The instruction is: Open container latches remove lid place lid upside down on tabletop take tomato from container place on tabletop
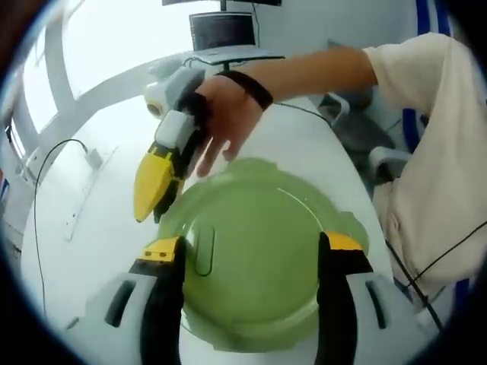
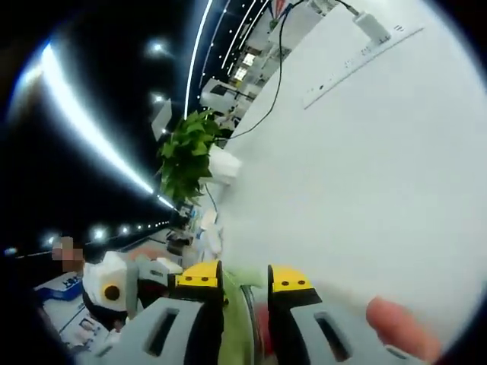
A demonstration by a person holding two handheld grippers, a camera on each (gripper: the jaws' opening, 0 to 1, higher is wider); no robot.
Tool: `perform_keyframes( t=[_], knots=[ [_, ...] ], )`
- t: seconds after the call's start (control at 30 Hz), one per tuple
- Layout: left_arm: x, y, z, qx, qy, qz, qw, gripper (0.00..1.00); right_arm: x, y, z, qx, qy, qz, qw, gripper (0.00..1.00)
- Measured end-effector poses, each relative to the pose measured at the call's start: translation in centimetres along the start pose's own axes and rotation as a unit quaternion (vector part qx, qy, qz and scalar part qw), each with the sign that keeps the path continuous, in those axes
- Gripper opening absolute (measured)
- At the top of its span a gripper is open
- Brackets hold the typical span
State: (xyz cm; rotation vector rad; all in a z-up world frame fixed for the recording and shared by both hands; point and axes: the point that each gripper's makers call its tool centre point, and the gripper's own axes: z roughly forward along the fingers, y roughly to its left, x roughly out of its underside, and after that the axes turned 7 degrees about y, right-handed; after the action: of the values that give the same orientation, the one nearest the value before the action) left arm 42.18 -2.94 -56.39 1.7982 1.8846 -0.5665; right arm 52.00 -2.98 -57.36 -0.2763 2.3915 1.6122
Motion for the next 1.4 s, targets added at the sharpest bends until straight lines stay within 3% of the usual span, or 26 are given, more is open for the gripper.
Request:
perform_keyframes(
  t=[0.5,0.6,0.8,1.17,1.3,1.4],
  knots=[
    [-0.1,0.2,0.1,-0.001,-0.004,0.000,1.0000,0.64,0.1,-0.1,1.3,-0.039,0.014,0.041,0.9983,0.16],
    [-0.1,0.2,0.1,-0.001,-0.009,0.000,1.0000,0.64,1.1,0.4,2.0,-0.045,0.024,0.039,0.9980,0.17],
    [-0.1,0.1,0.2,-0.002,-0.009,0.002,1.0000,0.64,1.7,0.3,2.3,-0.046,0.032,0.041,0.9976,0.16],
    [0.0,0.0,0.1,-0.001,-0.002,0.004,1.0000,0.64,2.0,0.5,2.9,-0.089,0.061,0.083,0.9907,0.16],
    [0.1,-0.1,0.1,-0.001,-0.002,0.004,1.0000,0.64,1.6,0.3,3.1,-0.091,0.060,0.081,0.9908,0.16],
    [0.1,-0.1,0.1,-0.001,-0.002,0.003,1.0000,0.64,2.3,0.7,3.3,-0.095,0.066,0.085,0.9896,0.16]
  ],
)
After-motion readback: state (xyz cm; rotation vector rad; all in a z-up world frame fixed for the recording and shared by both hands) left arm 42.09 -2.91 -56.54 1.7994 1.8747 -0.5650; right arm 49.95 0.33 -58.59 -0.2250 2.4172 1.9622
